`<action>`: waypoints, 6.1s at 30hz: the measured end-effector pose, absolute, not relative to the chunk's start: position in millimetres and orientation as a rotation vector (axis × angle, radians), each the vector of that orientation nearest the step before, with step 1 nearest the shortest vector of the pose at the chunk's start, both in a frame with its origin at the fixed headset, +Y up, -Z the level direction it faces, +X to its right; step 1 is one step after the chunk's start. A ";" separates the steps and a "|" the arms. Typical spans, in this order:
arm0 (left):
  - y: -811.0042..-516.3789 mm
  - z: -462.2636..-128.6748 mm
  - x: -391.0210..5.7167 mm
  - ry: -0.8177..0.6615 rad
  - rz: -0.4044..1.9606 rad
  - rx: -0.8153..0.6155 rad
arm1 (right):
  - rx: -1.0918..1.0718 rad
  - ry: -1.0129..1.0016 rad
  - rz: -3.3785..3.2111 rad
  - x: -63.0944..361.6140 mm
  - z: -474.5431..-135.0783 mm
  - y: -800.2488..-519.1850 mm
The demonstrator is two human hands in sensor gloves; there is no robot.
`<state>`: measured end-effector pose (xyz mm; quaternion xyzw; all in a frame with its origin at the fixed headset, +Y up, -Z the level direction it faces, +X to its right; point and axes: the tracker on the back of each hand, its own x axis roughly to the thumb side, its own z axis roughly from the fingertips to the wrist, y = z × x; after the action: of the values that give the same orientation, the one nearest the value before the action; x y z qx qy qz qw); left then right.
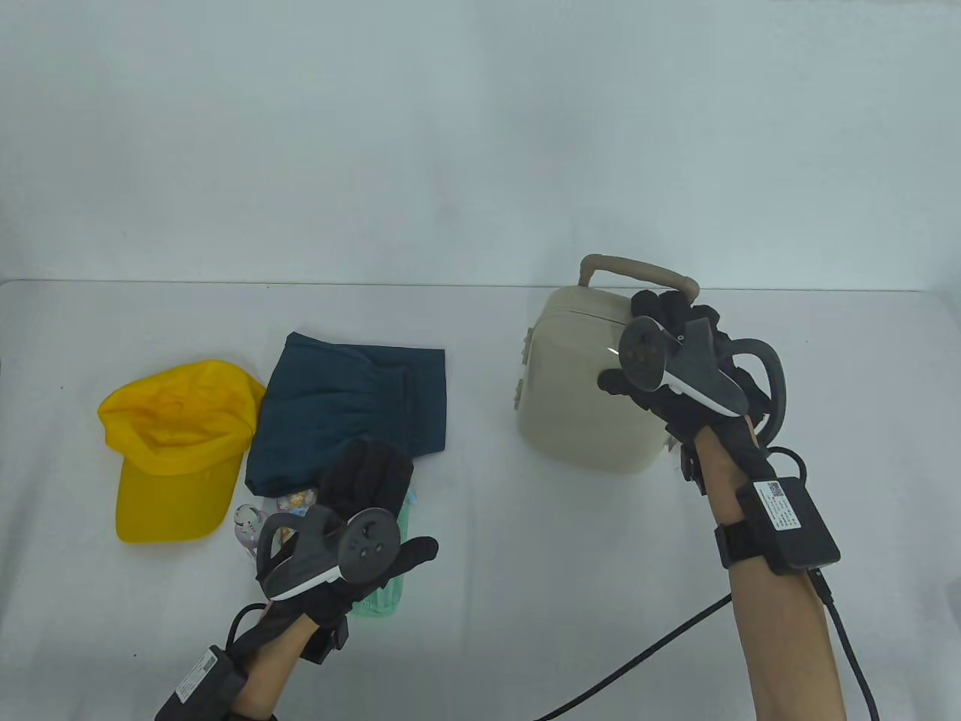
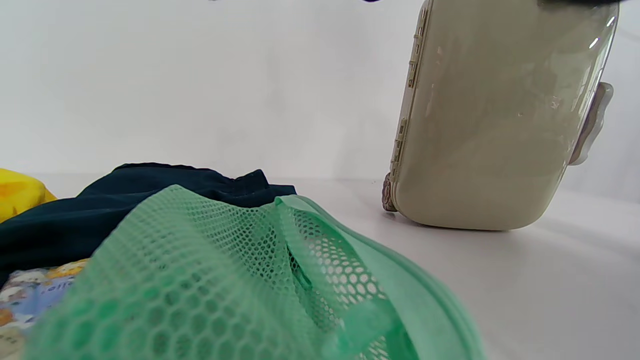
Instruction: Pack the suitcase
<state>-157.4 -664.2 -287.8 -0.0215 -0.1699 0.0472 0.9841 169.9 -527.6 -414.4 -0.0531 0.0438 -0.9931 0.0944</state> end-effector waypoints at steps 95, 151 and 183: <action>-642.9 -500.3 12.0 -0.214 0.204 -0.461 | 0.772 -0.834 -3.984 266.8 -339.9 -714.5; -697.1 -484.0 -53.8 -0.142 0.463 -0.625 | 0.247 -1.391 -3.584 185.2 -327.4 -726.2; -633.2 -412.3 -48.6 -0.154 0.377 -0.260 | -0.105 -0.929 -3.654 209.5 -328.8 -641.0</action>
<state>-48.6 -633.2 -412.3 -0.1287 -0.0762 0.1867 0.9710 209.5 -641.0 -328.8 -0.0265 -0.2341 -0.9211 -0.3100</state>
